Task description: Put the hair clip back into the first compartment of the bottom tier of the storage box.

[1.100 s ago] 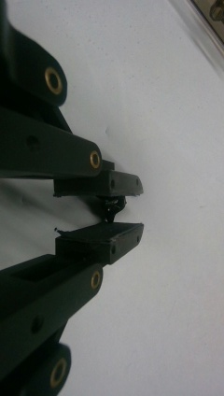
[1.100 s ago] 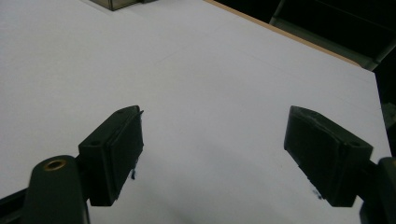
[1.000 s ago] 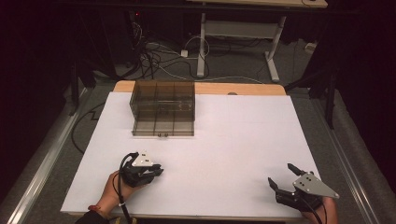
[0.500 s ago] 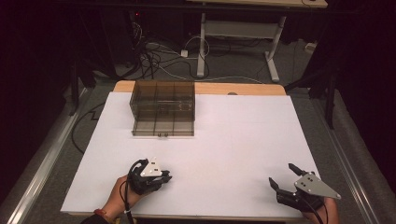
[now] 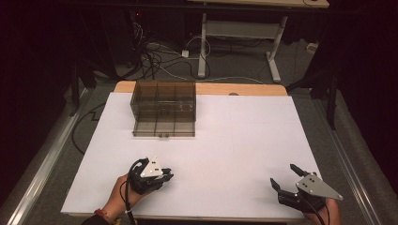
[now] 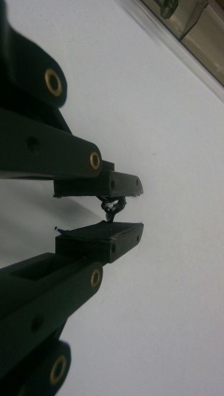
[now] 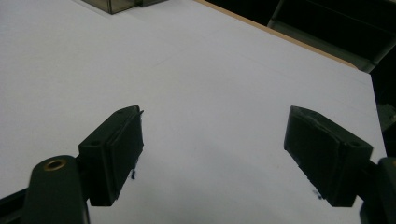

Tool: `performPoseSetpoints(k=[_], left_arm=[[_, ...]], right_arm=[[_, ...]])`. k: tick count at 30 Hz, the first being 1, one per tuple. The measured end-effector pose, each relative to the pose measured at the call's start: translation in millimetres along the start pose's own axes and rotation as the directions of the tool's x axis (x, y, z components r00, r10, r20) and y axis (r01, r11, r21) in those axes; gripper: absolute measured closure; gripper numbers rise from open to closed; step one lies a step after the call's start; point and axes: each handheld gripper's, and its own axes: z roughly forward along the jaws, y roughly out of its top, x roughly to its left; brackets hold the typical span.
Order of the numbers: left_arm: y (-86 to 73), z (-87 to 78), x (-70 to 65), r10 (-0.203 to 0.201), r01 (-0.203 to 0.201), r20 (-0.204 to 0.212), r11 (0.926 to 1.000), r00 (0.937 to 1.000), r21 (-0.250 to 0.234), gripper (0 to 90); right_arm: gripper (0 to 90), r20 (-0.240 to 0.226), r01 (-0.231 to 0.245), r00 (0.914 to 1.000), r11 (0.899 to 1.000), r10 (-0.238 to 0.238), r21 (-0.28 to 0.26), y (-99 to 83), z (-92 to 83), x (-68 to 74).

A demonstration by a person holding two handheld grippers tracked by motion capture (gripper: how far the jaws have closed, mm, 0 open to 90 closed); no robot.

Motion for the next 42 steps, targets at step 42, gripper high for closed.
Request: performPoseSetpoints(k=[42], left_arm=[[5.7,-29.4,40.1,-0.069,0.053,-0.139,0.9921,0.9879,-0.114,73.7]], right_arm=[[19.8,0.0,-0.002,1.0,1.0,0.002,-0.001,0.1,0.5,1.4]])
